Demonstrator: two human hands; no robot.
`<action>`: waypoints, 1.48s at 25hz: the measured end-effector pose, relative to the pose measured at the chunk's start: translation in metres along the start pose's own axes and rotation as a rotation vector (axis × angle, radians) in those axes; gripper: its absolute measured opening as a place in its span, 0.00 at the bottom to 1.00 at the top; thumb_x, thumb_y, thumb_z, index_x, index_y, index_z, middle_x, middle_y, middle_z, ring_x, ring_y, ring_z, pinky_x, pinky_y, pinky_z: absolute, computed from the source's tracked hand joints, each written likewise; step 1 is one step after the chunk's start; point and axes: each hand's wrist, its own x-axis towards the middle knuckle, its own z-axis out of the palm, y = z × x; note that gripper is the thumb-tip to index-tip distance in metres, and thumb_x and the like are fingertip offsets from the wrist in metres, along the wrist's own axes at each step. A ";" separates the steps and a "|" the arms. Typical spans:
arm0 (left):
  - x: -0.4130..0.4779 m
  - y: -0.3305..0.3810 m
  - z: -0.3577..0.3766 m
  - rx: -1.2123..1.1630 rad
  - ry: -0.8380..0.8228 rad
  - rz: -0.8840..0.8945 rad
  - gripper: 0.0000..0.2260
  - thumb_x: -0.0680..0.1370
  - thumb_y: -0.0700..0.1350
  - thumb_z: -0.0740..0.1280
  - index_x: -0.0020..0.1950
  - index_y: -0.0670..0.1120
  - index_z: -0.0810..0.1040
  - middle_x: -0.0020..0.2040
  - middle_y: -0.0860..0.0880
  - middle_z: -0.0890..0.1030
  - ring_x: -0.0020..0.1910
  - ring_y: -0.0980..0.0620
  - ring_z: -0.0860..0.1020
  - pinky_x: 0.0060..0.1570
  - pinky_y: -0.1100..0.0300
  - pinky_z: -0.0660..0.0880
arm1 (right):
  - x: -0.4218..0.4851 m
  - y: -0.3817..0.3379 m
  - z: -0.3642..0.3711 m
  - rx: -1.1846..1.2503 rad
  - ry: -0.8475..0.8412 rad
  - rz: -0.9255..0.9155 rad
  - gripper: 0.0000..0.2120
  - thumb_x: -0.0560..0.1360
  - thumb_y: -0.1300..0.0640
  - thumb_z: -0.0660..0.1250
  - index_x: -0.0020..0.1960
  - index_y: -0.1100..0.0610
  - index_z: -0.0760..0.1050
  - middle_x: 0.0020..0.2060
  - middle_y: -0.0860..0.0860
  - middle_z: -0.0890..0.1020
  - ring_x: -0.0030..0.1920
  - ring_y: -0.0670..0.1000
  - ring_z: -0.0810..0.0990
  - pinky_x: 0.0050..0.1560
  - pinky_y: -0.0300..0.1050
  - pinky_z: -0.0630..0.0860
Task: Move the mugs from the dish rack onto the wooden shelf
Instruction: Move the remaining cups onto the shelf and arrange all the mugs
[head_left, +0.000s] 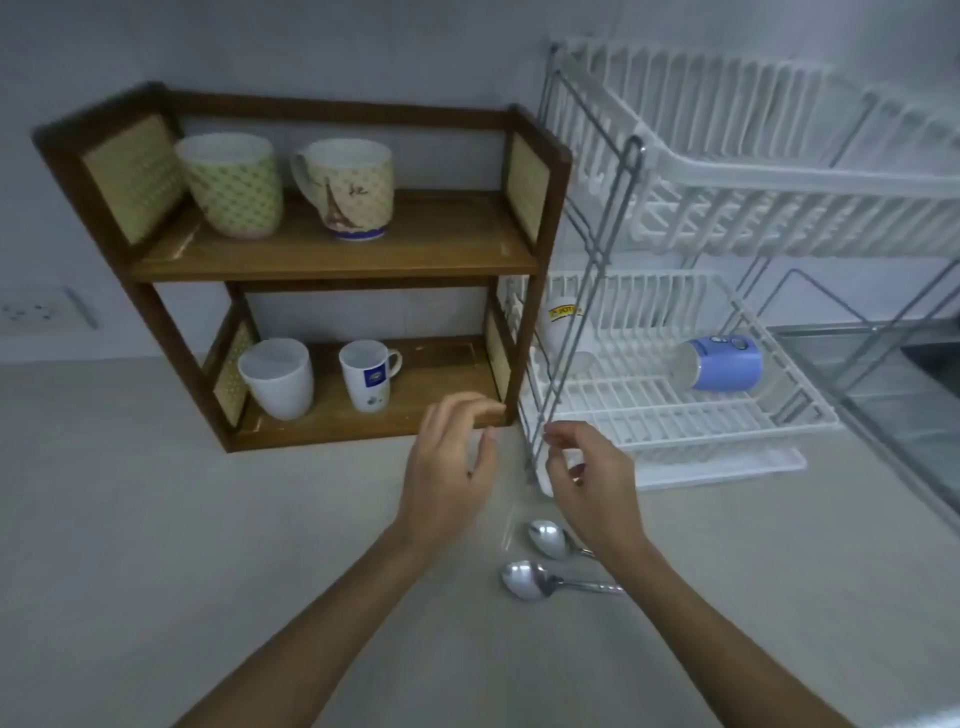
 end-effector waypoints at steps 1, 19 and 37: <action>-0.001 0.022 0.017 -0.044 -0.052 0.087 0.09 0.75 0.37 0.63 0.53 0.42 0.78 0.52 0.45 0.79 0.54 0.53 0.75 0.55 0.64 0.72 | 0.002 0.015 -0.024 -0.007 0.052 0.003 0.11 0.73 0.64 0.66 0.53 0.55 0.78 0.45 0.46 0.83 0.46 0.47 0.81 0.39 0.43 0.79; 0.169 -0.004 0.254 0.591 -0.315 -0.644 0.33 0.76 0.55 0.66 0.74 0.43 0.57 0.73 0.38 0.60 0.69 0.36 0.63 0.64 0.46 0.66 | 0.192 0.212 -0.137 0.524 0.141 1.051 0.45 0.69 0.40 0.70 0.75 0.60 0.52 0.74 0.59 0.62 0.72 0.59 0.63 0.71 0.52 0.58; 0.140 0.073 0.220 0.132 -0.194 -0.517 0.49 0.63 0.51 0.77 0.76 0.54 0.51 0.66 0.42 0.65 0.54 0.47 0.73 0.46 0.60 0.69 | 0.157 0.172 -0.173 0.693 0.165 0.621 0.43 0.60 0.47 0.78 0.68 0.47 0.59 0.54 0.50 0.77 0.47 0.47 0.80 0.43 0.41 0.75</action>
